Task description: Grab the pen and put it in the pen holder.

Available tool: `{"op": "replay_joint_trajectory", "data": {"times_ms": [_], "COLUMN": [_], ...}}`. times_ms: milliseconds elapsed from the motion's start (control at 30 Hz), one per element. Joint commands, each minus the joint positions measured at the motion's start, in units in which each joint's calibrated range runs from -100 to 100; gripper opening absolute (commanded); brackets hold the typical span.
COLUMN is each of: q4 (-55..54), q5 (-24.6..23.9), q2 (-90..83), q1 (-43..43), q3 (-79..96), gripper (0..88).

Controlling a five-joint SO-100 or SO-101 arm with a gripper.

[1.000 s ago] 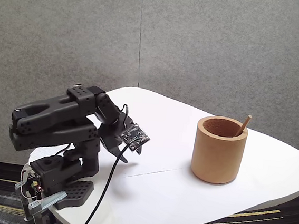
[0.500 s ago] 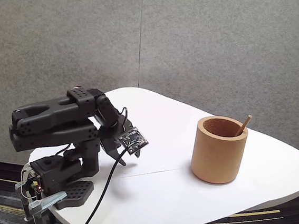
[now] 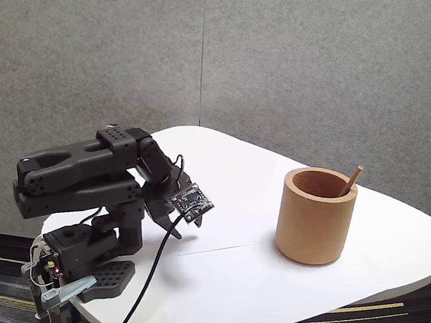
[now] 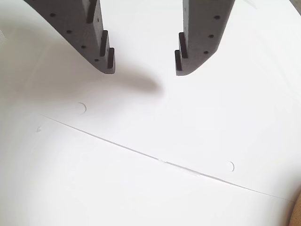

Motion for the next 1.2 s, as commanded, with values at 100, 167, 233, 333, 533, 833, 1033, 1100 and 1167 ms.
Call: {"op": "replay_joint_trajectory", "data": {"times_ms": [100, 167, 233, 333, 533, 833, 1033, 1100, 1167], "q4": [-0.42, -0.42, -0.42, -0.42, -0.42, -0.42, -0.42, -0.42, -0.42], "q5": [-0.07, -0.07, -0.07, -0.07, -0.07, -0.07, -0.07, -0.07, -0.07], "q2": [0.03, 0.03, 0.03, 0.03, 0.03, 0.03, 0.03, 0.03, 0.03], "q1": [-0.34, -0.34, -0.34, -0.34, -0.34, -0.34, -0.34, -0.34, -0.34], "q3": [-0.18, -0.18, -0.18, -0.18, -0.18, -0.18, -0.18, -0.18, -0.18], "gripper": [17.5, 17.5, 17.5, 17.5, 17.5, 17.5, 17.5, 17.5, 17.5]}}
